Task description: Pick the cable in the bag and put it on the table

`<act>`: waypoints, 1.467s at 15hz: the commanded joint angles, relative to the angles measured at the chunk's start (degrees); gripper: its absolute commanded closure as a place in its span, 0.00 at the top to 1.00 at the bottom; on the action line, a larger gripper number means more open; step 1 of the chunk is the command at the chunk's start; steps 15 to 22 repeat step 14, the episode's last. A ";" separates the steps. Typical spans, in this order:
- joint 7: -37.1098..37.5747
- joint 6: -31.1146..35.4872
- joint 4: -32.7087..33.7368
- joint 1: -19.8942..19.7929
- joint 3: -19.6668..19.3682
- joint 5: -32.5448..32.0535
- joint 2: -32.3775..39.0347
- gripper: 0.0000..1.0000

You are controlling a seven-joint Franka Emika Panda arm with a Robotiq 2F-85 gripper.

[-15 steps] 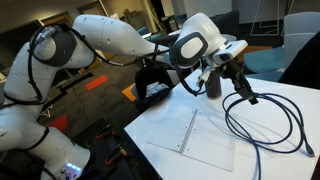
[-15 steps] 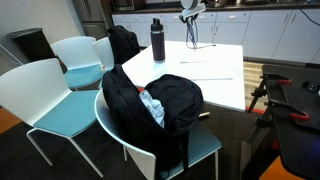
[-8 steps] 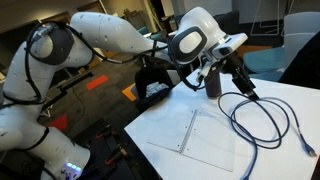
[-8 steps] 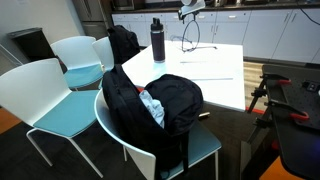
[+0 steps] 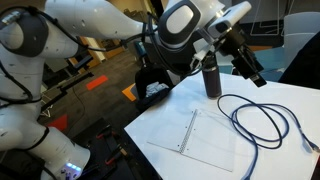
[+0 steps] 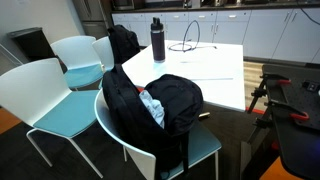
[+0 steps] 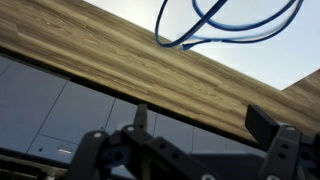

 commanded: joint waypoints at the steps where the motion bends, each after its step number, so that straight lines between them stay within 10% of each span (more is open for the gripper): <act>1: -1.39 2.16 -12.26 -0.38 0.31 3.68 -13.08 1.00; 10: -7.09 5.85 -28.21 -8.61 5.48 14.17 -34.17 1.00; 22: -5.30 3.74 -23.89 -10.54 6.25 11.71 -30.80 1.00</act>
